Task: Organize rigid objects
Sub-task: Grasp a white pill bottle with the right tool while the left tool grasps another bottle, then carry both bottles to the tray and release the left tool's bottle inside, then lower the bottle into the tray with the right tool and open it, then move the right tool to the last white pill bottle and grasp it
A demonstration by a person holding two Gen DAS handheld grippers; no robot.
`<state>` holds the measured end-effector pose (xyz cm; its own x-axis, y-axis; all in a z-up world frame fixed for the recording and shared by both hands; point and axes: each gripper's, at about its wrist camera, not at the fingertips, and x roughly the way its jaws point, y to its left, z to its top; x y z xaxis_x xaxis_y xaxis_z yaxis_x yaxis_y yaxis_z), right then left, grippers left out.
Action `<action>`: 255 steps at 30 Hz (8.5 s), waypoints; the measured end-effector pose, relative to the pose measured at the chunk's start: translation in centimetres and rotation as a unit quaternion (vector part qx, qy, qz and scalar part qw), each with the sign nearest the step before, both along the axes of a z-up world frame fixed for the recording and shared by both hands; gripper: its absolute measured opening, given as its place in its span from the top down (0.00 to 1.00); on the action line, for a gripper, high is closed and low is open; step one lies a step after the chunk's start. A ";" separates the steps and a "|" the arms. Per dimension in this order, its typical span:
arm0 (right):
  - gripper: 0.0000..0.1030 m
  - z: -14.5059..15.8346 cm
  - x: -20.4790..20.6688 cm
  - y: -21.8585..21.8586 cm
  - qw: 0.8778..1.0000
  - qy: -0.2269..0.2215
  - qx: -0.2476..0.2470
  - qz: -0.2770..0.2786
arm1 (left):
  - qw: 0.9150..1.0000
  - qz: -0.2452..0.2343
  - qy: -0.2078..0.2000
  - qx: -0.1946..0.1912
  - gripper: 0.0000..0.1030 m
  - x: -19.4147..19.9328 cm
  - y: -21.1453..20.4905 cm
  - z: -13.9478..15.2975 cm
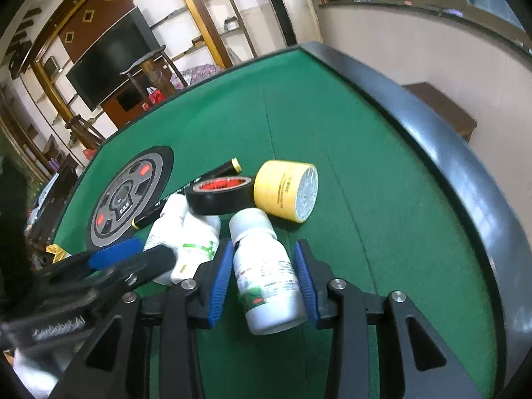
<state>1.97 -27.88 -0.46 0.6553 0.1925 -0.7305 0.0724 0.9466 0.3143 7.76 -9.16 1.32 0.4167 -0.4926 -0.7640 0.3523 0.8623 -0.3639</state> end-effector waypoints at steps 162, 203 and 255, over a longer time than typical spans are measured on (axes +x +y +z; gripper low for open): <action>0.67 5.4 -12.6 42.2 0.879 0.047 0.062 0.470 | 0.904 0.405 -0.101 -0.092 0.25 -26.1 45.4 3.8; 0.29 4.8 -11.6 28.9 0.968 -0.093 0.004 0.235 | 0.920 0.305 -0.183 0.165 0.02 -23.6 28.3 7.1; 0.40 0.1 3.1 6.1 1.000 0.003 -0.011 0.020 | 0.983 0.082 -0.021 0.164 0.01 -11.7 10.5 -2.2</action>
<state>5.05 -21.79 -0.34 0.6429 0.2034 -0.7385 0.0355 0.9551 0.2940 -3.97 1.35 -0.85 0.5042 -0.1456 -0.8512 0.2065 0.9774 -0.0449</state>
